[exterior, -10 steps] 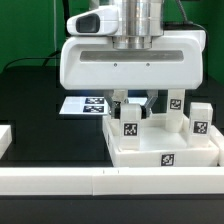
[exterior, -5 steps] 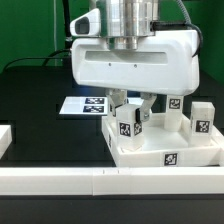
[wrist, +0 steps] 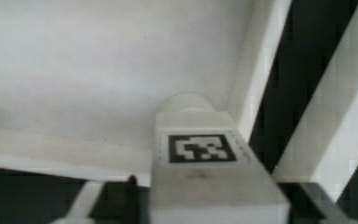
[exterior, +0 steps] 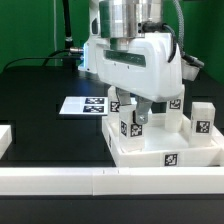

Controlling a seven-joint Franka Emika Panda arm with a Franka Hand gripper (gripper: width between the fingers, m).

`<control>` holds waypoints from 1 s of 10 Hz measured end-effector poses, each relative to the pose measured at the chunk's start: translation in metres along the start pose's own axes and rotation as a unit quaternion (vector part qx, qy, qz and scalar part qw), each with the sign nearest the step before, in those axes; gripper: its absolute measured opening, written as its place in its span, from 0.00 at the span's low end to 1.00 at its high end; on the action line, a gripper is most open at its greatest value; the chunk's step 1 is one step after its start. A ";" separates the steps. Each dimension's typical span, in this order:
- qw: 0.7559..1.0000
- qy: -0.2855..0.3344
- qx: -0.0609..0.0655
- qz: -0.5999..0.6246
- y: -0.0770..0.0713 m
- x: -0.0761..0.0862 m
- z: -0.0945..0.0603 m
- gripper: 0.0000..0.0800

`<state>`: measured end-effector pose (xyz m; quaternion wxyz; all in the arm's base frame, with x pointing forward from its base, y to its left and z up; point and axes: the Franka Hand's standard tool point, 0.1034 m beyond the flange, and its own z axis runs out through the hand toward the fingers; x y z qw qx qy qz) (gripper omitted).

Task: Assemble square table

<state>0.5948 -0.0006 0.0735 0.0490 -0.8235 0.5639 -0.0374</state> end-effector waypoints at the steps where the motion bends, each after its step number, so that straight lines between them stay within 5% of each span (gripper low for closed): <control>1: 1.000 0.000 0.000 -0.019 0.000 0.000 0.000 0.61; 2: 0.998 0.000 0.000 -0.059 0.000 0.001 -0.001 0.61; 3: 0.994 0.001 0.000 -0.112 0.000 0.000 -0.001 0.77; 4: 0.985 0.001 0.000 -0.172 0.000 0.001 -0.001 0.80; 10: 0.877 -0.011 -0.013 -0.481 -0.001 -0.001 -0.002 0.81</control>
Offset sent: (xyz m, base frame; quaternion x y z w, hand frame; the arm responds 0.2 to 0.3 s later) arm 0.0013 0.0076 0.0042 0.0226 -0.0160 -0.2563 0.9662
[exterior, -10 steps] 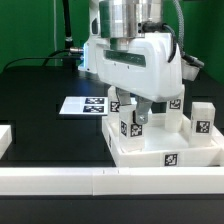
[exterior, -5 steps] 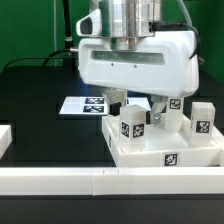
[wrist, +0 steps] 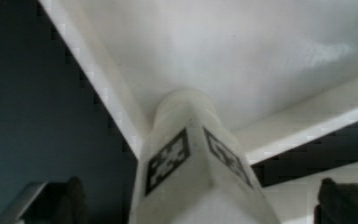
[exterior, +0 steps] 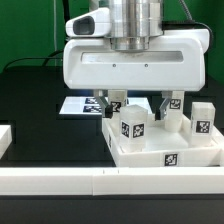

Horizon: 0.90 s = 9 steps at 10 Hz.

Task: Assemble square table

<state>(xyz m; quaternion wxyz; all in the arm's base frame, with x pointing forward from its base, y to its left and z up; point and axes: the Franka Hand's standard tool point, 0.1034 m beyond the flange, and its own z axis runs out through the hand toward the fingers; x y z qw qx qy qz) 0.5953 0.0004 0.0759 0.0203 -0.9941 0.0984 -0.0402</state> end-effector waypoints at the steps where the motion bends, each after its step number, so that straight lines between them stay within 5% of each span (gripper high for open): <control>1: 0.999 0.000 -0.003 -0.046 0.000 0.000 0.000 0.81; 9: 0.958 -0.001 -0.010 -0.285 0.001 0.002 -0.004 0.80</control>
Offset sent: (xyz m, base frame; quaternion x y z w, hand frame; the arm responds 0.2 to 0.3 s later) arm -0.0012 0.0031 0.0054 0.0019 -0.0008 -0.1187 0.9929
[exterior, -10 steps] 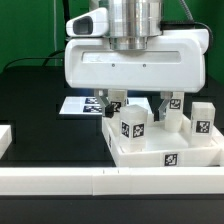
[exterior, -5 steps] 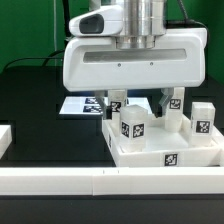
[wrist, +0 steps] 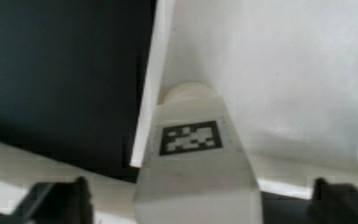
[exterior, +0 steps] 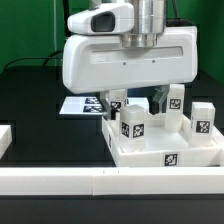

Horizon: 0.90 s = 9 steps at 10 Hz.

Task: Assemble square table

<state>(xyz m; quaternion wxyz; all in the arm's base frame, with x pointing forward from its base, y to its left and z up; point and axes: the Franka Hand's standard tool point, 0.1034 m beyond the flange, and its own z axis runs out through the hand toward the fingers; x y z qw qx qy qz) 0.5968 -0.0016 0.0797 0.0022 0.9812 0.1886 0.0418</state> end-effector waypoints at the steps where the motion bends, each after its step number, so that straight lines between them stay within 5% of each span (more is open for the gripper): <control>1: 1.000 0.000 0.000 0.005 0.000 0.000 0.000 0.55; 2: 1.000 0.000 0.000 0.005 0.000 0.000 0.000 0.55; 3: 1.000 0.000 0.000 0.013 0.001 0.000 0.000 0.35; 6: 0.997 0.001 0.001 0.073 0.000 0.000 0.000 0.36; 9: 0.956 0.004 0.000 0.292 0.001 0.001 0.000 0.36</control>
Offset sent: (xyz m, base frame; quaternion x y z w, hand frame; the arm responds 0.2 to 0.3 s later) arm 0.0000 0.0000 0.0000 0.0000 0.0000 0.0650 0.9979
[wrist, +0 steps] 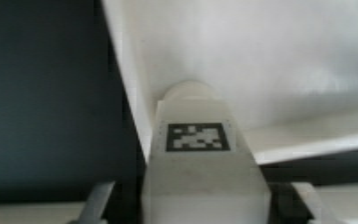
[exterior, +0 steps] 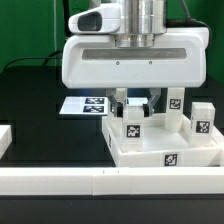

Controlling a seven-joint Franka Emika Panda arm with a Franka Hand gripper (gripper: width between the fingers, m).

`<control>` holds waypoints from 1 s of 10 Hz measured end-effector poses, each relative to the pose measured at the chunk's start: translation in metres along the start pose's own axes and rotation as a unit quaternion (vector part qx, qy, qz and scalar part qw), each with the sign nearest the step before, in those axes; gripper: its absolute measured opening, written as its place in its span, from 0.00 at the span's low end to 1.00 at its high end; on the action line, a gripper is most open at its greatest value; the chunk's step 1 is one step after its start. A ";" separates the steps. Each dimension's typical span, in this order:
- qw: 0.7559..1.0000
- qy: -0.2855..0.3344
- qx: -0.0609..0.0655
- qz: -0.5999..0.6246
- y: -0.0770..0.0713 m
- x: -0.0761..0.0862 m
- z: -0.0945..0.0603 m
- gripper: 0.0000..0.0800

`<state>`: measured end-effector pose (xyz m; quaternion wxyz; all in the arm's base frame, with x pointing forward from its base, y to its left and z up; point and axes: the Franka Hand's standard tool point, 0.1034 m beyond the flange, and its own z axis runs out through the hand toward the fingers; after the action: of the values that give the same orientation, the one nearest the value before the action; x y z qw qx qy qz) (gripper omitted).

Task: Assemble square table

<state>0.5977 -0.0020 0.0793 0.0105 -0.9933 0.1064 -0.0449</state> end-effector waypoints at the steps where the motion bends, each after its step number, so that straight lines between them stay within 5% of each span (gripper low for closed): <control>1: 0.998 -0.001 0.001 0.057 0.000 0.000 0.000 0.36; 8: 0.934 -0.003 -0.003 0.356 -0.003 0.000 0.000 0.36; 10: 0.941 -0.003 -0.002 0.338 -0.003 -0.001 0.000 0.36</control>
Offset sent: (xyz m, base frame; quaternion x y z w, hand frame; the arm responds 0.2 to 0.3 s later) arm -0.0022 0.0029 0.0011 -0.0214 -0.0151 0.2691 0.9628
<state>0.5977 0.0007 0.0792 0.0229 -0.8992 0.4354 -0.0356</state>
